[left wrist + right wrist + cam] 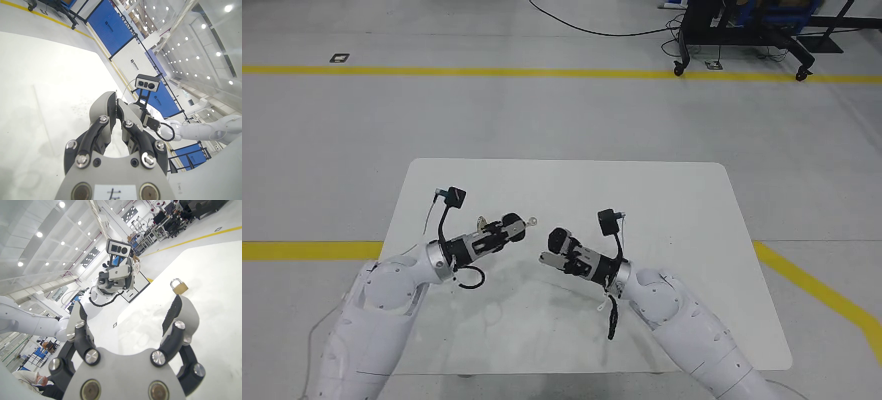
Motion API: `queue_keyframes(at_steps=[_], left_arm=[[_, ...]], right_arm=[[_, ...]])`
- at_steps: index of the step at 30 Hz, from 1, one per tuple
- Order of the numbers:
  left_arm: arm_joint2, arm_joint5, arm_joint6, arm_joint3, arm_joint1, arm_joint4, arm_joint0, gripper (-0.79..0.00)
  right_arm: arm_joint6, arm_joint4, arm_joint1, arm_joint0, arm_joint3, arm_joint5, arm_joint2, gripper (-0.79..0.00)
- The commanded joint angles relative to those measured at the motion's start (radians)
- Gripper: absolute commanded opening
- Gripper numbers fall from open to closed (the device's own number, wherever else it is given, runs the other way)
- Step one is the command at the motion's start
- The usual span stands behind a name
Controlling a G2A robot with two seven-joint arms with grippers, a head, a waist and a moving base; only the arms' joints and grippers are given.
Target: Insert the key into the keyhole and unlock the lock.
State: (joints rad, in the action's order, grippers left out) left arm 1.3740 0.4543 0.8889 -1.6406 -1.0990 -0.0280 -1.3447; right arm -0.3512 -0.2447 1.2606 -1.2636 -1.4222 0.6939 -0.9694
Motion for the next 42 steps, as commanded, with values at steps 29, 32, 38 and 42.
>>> queue_keyframes(at_steps=[29, 32, 38, 42], left_arm=[[-0.106, 0.035, 0.315, 0.030, 0.034, -0.078, 0.070, -0.785], [-0.110, 0.038, 0.313, 0.028, 0.037, -0.079, 0.070, -0.785], [-0.117, 0.040, 0.307, 0.023, 0.042, -0.073, 0.070, -0.785], [-0.118, 0.039, 0.288, 0.020, 0.045, -0.067, 0.069, -0.074]], right_arm=[[-0.503, 0.311, -0.058, 0.026, 0.002, -0.017, -0.035, -0.603], [-0.499, 0.310, -0.059, 0.028, 0.003, -0.019, -0.031, -0.677], [-0.487, 0.303, -0.061, 0.030, 0.004, -0.023, -0.027, -0.785], [-0.481, 0.301, -0.063, 0.030, 0.004, -0.025, -0.024, -0.785]])
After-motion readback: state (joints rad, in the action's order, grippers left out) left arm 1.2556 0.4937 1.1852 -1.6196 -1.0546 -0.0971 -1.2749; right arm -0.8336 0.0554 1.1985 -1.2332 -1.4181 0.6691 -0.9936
